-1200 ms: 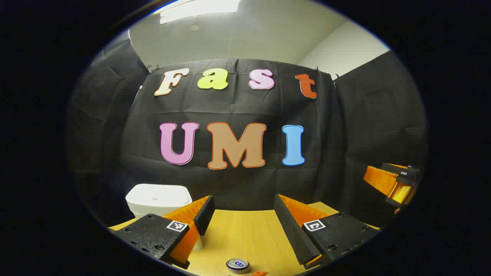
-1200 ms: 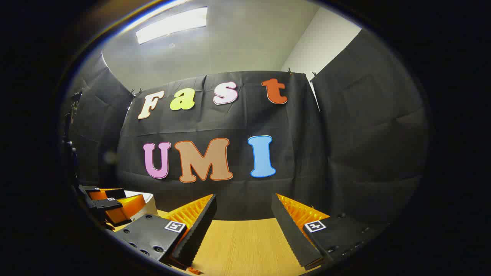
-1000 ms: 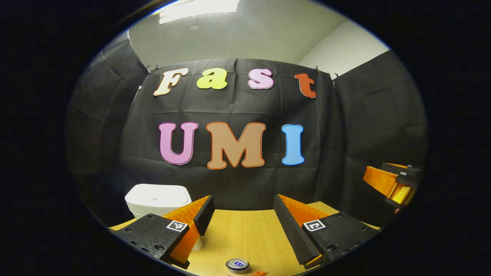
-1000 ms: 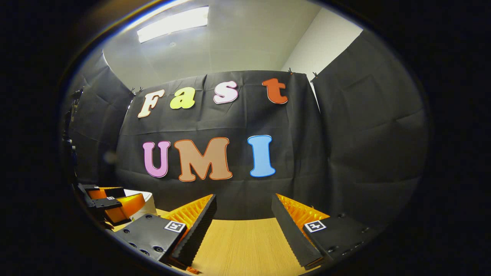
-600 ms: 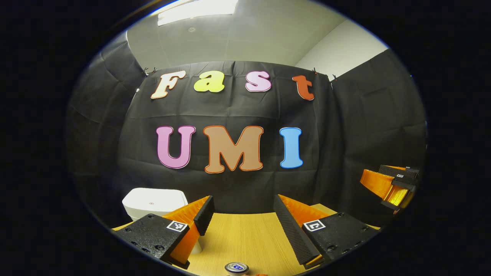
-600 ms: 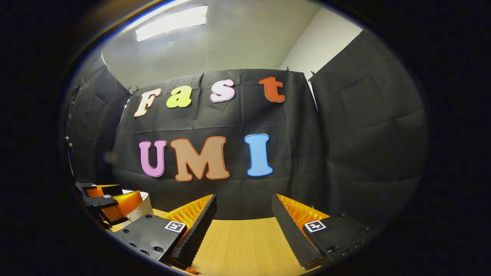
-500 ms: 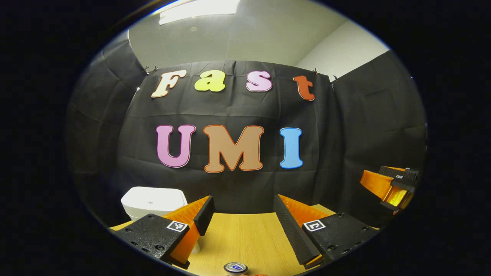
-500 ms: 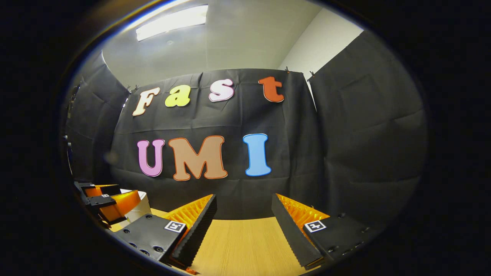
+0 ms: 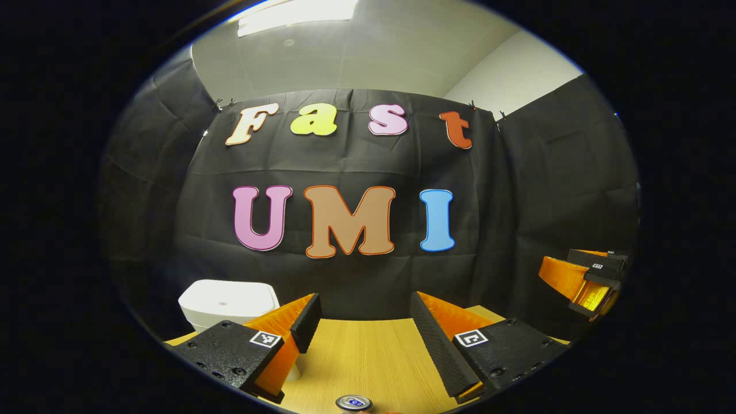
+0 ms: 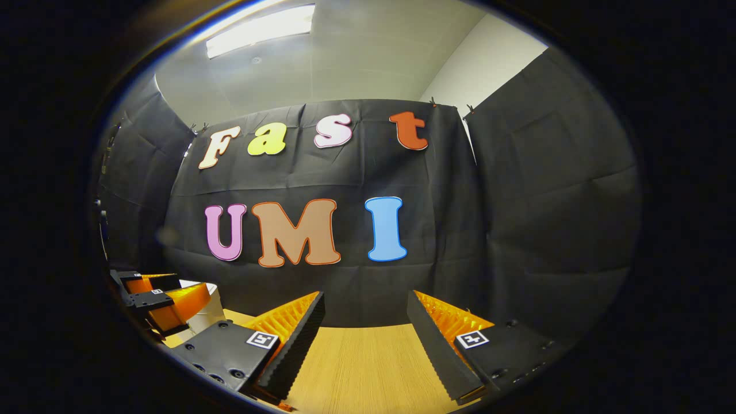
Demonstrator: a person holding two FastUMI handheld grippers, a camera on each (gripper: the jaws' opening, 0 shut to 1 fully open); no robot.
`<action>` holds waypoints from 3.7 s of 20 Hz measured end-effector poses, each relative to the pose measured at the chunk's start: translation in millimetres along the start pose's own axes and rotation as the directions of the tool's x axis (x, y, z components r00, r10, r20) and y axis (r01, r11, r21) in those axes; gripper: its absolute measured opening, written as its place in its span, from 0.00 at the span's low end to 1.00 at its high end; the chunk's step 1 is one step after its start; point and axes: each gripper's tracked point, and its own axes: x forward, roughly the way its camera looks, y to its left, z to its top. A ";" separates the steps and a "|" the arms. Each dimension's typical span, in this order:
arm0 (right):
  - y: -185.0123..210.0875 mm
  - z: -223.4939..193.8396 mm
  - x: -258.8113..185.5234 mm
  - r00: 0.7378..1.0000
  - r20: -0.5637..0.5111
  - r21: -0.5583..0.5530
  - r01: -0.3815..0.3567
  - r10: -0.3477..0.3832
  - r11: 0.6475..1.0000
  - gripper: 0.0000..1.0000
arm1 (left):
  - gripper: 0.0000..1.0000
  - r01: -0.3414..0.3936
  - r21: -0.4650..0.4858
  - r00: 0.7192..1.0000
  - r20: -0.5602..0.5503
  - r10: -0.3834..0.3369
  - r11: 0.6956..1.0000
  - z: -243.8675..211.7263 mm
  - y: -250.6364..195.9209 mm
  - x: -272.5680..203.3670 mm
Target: Press the lid of the desktop garbage bin to open it, pick up the crumpled paper on the desktop and throw it into the bin, then pick up the pop can on the desktop and drop it into the bin, and finally close the garbage bin lid.
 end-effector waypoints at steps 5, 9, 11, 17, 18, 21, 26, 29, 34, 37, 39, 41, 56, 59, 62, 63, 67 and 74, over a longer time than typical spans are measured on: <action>1.5 -1.3 1.3 1.000 -0.006 -0.003 -0.007 0.007 1.000 0.96 | 0.94 0.000 0.001 1.000 0.000 0.000 1.000 0.3 1.0 1.1; 5.9 -0.4 0.8 1.000 -0.002 -0.003 -0.016 0.016 1.000 0.96 | 0.94 -0.008 0.008 1.000 -0.006 0.008 1.000 -1.7 4.4 -0.5; 7.1 -0.3 -0.8 1.000 -0.003 -0.004 -0.019 0.019 1.000 0.96 | 0.93 -0.011 0.012 1.000 -0.008 0.011 1.000 -2.2 5.8 -0.1; 7.7 -0.6 -2.3 1.000 -0.002 -0.007 -0.021 0.021 1.000 0.96 | 0.93 -0.013 0.017 1.000 -0.005 0.013 1.000 -1.1 7.3 -2.0; 7.1 -1.1 -2.8 1.000 -0.001 -0.006 -0.021 0.021 1.000 0.96 | 0.93 -0.013 0.019 1.000 -0.007 0.013 1.000 -1.5 7.5 -1.6; 6.6 -1.9 -4.1 1.000 -0.003 -0.008 -0.020 0.020 1.000 0.96 | 0.94 -0.014 0.021 1.000 -0.008 0.014 1.000 -1.2 8.3 -2.1; 6.4 -0.6 -5.5 1.000 -0.002 -0.014 -0.021 0.021 1.000 0.96 | 0.94 -0.015 0.024 1.000 -0.002 0.015 1.000 0.1 9.0 -2.2; 6.1 -0.3 -6.8 1.000 -0.002 -0.016 -0.024 0.024 1.000 0.96 | 0.84 -0.010 0.030 1.000 -0.005 0.010 1.000 0.2 7.6 -3.9; 8.0 -2.2 -8.3 1.000 -0.007 -0.018 -0.027 0.027 0.999 0.96 | 0.51 0.009 0.030 1.000 -0.026 -0.009 1.000 -3.8 6.6 -3.8; 7.8 1.5 -10.2 1.000 0.003 -0.013 -0.022 0.022 1.000 0.96 | 0.22 0.023 0.036 0.999 -0.047 -0.021 0.999 -7.0 11.2 -5.0; 9.0 2.8 -11.7 1.000 0.006 -0.015 -0.020 0.020 1.000 0.95 | 0.11 0.014 0.037 0.998 -0.058 -0.012 0.999 -8.1 17.9 -7.0; 11.2 0.8 -11.8 1.000 0.004 -0.017 -0.022 0.022 1.000 0.96 | 0.00 -0.014 0.052 0.997 -0.074 0.017 0.999 -10.6 32.7 -3.0; 30.2 -22.4 -9.2 0.998 -0.061 -0.050 -0.022 0.019 0.998 0.96 | 0.00 -0.274 0.107 0.934 -0.209 0.291 0.956 -48.9 206.1 44.3; 33.6 -28.5 -6.6 0.996 -0.084 -0.053 -0.015 0.010 0.998 0.96 | 0.00 -0.290 0.117 0.924 -0.226 0.310 0.950 -59.9 223.6 54.4; 42.1 -37.3 -5.9 0.994 -0.106 -0.061 -0.023 0.017 0.998 0.97 | 0.00 -0.293 0.109 0.914 -0.260 0.312 0.950 -78.1 232.9 64.4; 46.3 -40.0 -4.6 0.993 -0.114 -0.063 -0.034 0.027 0.997 0.96 | 0.00 -0.293 0.099 0.908 -0.284 0.309 0.951 -88.1 234.1 66.3; 66.0 -45.9 -4.2 0.988 -0.127 -0.074 -0.095 0.085 0.993 0.96 | 0.00 -0.343 0.013 0.899 -0.285 0.332 0.939 -93.1 240.2 68.0; 95.7 -56.0 -0.7 0.970 -0.145 -0.059 -0.205 0.195 0.977 0.96 | 0.00 -0.277 0.018 0.939 -0.205 0.275 0.961 -79.2 224.7 65.2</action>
